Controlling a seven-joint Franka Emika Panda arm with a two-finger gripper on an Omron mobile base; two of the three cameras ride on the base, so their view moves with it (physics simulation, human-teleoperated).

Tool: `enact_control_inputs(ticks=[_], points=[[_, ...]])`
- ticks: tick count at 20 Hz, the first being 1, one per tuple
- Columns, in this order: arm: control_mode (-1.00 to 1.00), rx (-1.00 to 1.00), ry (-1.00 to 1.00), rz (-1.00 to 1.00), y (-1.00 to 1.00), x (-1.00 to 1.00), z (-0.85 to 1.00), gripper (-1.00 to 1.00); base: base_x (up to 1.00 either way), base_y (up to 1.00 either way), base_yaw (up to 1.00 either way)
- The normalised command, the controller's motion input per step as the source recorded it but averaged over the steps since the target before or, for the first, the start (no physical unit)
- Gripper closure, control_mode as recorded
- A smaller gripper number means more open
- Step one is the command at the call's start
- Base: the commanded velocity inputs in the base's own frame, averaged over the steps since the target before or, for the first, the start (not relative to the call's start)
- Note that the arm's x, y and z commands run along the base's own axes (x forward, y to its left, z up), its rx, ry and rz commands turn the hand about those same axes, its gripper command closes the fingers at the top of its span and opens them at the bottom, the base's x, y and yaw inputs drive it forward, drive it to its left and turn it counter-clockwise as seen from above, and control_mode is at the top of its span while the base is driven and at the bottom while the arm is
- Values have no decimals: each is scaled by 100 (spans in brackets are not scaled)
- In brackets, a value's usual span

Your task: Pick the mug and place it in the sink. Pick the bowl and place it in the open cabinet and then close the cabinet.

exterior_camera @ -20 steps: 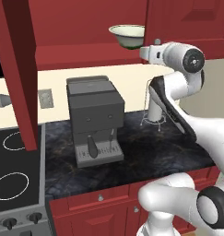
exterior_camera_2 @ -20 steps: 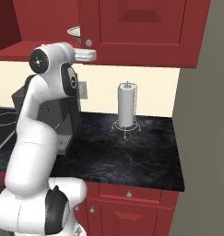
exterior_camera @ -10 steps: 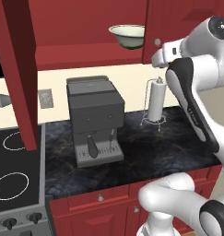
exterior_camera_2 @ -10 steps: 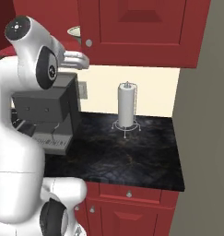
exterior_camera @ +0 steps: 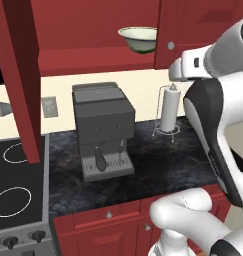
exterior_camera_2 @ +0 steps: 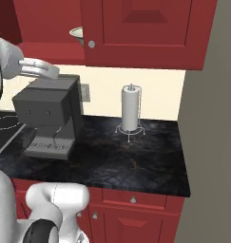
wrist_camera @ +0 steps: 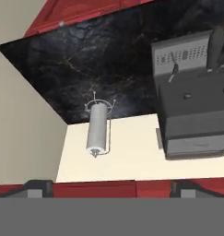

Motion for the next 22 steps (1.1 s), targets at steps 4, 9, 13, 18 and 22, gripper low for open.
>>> enact_control_inputs(ticks=[4,9,13,18,22], points=[[-100,-11,-32,-2,36,-100,-8,-100,0,0,0],[-100,-11,-29,4,68,-98,-1,-100,0,0,0],[-100,-1,-19,3,24,-78,1,-100,0,0,0],[-100,-1,-16,6,17,-41,0,-100,0,0,0],[-100,-4,-24,-2,62,-10,-3,-100,0,0,0]])
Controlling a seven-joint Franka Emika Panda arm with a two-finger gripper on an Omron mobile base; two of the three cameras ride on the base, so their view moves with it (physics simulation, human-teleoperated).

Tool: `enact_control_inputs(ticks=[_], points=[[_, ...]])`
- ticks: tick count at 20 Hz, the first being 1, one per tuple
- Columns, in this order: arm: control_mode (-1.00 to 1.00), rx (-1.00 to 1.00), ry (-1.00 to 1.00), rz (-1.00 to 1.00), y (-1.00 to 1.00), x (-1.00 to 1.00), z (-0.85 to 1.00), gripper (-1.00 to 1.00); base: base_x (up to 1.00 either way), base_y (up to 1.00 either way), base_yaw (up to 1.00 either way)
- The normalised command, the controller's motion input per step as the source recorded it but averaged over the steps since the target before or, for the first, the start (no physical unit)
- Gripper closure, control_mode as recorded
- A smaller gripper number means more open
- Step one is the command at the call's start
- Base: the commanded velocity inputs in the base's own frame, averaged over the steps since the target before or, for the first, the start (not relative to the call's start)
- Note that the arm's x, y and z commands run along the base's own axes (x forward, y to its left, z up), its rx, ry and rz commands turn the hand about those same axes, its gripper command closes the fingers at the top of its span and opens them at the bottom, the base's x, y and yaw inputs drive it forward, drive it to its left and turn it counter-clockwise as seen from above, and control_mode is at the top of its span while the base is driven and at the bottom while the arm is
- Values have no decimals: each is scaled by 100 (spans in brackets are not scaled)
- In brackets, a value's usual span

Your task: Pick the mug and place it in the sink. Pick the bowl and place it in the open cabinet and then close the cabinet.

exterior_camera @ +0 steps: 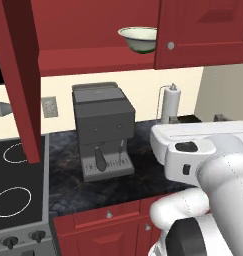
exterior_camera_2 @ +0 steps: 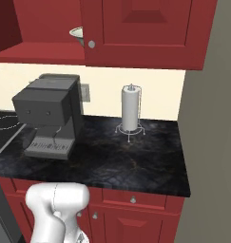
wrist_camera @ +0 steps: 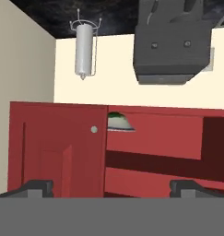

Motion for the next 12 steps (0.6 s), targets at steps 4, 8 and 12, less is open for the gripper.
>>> enact_control_inputs(ticks=[4,8,12], points=[[-100,-2,-13,-11,71,-4,-18,-100,0,0,0],[-100,0,-9,-16,31,-6,-3,-100,0,0,0],[-100,0,0,0,5,-25,-10,-100,0,0,0]])
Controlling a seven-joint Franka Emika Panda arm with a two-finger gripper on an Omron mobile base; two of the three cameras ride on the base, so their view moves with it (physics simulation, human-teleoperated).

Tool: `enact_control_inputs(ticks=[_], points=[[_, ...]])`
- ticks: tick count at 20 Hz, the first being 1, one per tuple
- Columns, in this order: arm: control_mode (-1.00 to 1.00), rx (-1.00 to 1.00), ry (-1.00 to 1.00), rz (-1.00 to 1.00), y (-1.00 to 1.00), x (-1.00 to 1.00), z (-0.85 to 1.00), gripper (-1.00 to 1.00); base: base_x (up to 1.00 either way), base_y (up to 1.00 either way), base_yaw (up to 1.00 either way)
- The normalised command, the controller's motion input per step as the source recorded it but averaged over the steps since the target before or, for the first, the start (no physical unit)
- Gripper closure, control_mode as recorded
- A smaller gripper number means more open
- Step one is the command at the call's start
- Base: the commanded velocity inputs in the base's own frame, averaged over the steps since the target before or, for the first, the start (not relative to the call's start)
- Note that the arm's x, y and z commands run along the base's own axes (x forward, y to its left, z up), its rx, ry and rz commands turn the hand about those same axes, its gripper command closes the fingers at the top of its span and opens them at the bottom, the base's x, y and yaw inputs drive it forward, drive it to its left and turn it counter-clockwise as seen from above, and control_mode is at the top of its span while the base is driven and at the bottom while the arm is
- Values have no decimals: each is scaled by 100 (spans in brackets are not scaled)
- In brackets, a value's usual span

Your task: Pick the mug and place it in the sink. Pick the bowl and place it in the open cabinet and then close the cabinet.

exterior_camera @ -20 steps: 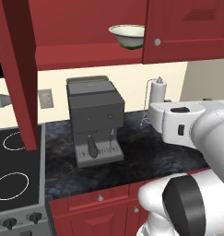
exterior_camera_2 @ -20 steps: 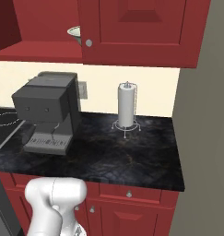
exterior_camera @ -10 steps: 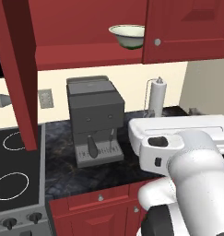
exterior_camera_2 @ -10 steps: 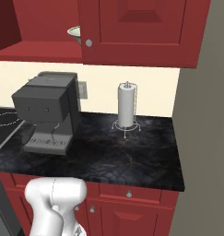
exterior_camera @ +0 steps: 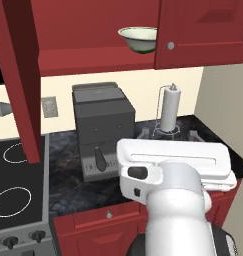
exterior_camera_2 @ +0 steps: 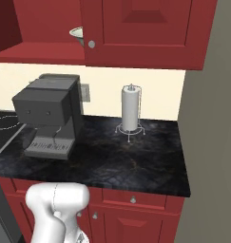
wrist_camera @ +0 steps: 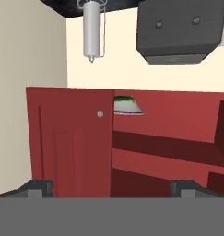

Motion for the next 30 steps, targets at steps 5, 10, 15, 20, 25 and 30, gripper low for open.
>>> enact_control_inputs(ticks=[5,10,15,20,25,30], points=[[-100,0,0,1,51,-63,-11,-100,0,0,0],[-100,-3,0,0,93,-31,0,-100,0,0,0],[-100,-3,0,-13,88,-6,0,-100,0,0,0],[-100,0,0,-14,75,5,0,-100,0,0,0],[-100,0,0,-13,79,16,-1,-100,0,0,0],[-100,0,0,-13,73,37,-2,-100,0,0,0]])
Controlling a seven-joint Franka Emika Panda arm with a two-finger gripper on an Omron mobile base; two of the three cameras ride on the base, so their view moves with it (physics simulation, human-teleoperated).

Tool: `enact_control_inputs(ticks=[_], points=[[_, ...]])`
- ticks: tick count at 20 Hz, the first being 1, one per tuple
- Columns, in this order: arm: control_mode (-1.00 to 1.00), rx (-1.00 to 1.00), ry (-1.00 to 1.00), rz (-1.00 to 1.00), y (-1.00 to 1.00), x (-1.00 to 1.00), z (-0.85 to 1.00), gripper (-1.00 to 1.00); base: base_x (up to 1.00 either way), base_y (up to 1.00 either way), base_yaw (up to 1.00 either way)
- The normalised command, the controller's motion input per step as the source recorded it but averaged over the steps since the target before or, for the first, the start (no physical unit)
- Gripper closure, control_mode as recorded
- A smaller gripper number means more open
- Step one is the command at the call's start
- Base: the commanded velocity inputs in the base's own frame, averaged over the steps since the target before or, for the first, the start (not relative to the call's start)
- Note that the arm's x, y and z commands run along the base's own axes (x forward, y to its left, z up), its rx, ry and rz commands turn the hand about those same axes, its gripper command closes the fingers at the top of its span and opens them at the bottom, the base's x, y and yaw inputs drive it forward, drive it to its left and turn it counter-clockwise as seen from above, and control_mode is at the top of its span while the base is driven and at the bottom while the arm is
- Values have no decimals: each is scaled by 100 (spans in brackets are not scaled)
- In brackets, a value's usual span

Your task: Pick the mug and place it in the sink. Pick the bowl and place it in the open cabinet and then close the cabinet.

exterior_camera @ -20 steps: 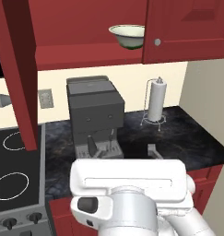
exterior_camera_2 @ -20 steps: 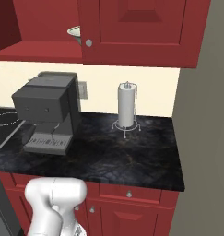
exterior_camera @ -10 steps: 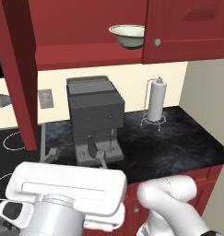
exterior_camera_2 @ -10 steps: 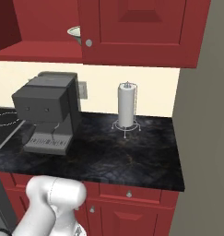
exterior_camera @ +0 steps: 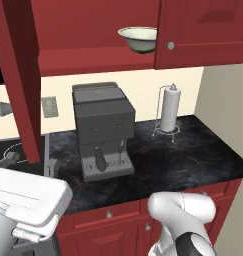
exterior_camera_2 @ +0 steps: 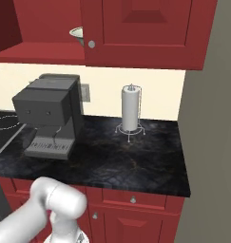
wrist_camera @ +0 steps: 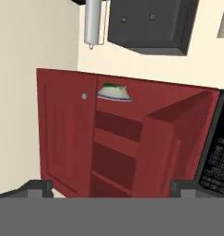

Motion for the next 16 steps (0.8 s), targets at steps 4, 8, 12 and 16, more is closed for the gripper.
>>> enact_control_inputs(ticks=[4,8,12,16], points=[[-100,-1,1,-14,65,65,-3,-100,0,0,0],[-100,0,1,-11,39,80,0,-100,0,0,0],[-100,0,1,-16,2,72,0,-100,0,0,0],[-100,5,5,-18,-76,8,0,-100,0,0,0]])
